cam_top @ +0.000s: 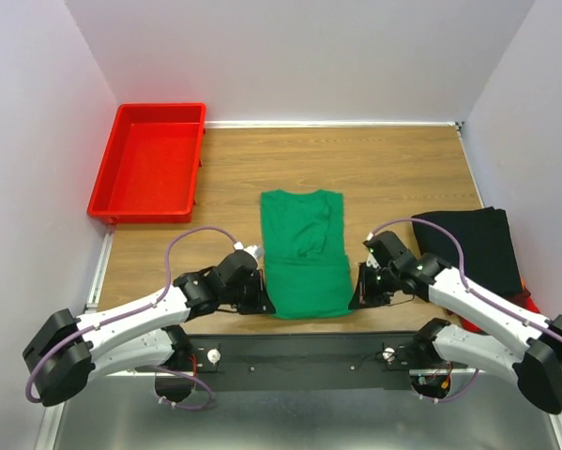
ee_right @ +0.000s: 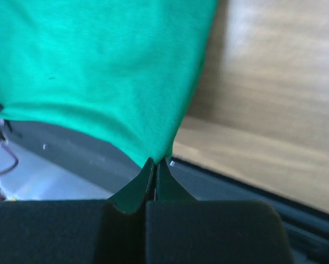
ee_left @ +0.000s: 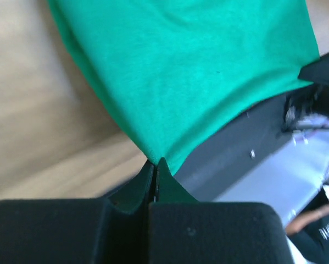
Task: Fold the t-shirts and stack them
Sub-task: Fold the tshirt
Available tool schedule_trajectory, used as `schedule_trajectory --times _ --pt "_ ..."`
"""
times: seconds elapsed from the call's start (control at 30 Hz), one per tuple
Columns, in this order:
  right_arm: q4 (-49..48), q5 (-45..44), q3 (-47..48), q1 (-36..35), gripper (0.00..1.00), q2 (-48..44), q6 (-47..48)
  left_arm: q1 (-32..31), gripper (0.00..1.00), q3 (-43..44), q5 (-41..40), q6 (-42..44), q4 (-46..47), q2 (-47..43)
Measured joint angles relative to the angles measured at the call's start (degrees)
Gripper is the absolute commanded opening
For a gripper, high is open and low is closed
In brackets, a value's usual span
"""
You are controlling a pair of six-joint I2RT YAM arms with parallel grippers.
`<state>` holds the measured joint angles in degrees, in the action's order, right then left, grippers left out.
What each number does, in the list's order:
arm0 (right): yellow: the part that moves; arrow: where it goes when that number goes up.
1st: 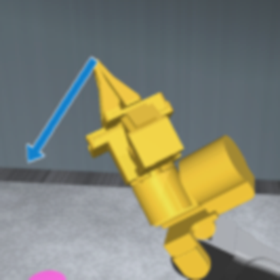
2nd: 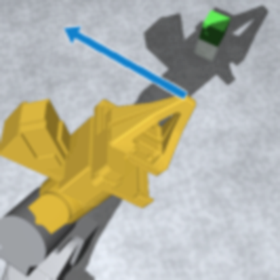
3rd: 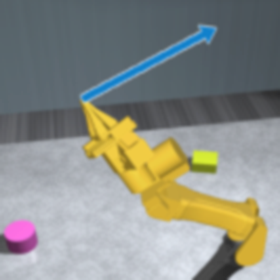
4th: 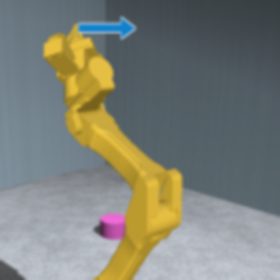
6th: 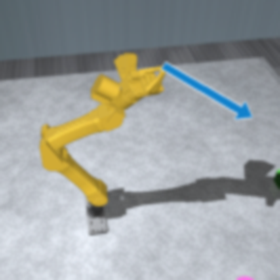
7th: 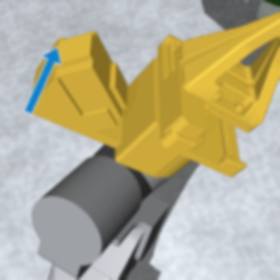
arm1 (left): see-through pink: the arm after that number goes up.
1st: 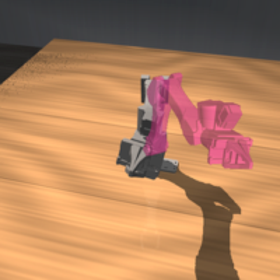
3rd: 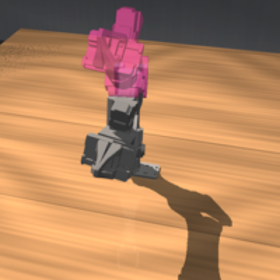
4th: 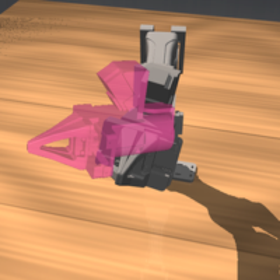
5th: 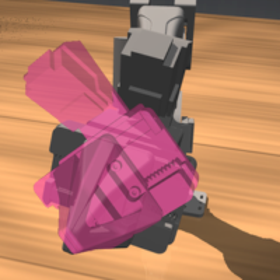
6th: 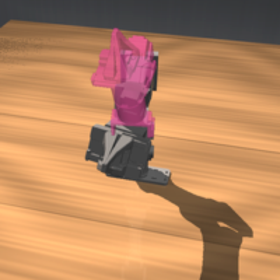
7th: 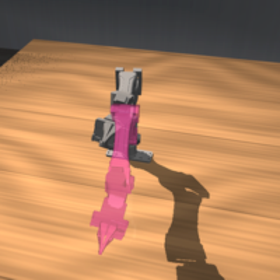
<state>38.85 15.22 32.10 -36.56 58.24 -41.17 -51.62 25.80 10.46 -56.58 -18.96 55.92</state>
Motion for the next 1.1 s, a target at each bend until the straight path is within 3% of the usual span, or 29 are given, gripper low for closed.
schedule_trajectory --times 0.2,0.37,0.5,0.73,0.87,1.1 --pt "5.3 0.0 1.4 -4.0 0.00 -6.1 -3.5 -7.4 0.00 2.1 -1.7 -5.7 -5.4 -2.8" --pt "9.7 -4.4 10.4 -4.3 0.00 -5.9 -3.8 -7.4 0.00 10.6 -5.5 -5.8 -11.5 -3.3" --pt "10.4 -9.8 17.9 -4.3 0.00 -3.0 -3.8 -3.6 0.00 16.9 -8.1 -2.7 -13.6 -3.0" --pt "11.4 -18.6 26.0 -4.3 0.01 6.6 -2.5 8.5 0.00 20.7 -8.5 6.2 -14.3 1.2" --pt "11.2 -22.3 31.6 -3.9 0.01 12.5 -0.9 11.5 0.00 23.1 -8.1 10.3 -13.2 5.7" --pt "7.1 -23.1 41.6 2.9 0.00 23.8 3.6 18.3 0.00 30.7 -6.1 16.3 -10.6 14.6"
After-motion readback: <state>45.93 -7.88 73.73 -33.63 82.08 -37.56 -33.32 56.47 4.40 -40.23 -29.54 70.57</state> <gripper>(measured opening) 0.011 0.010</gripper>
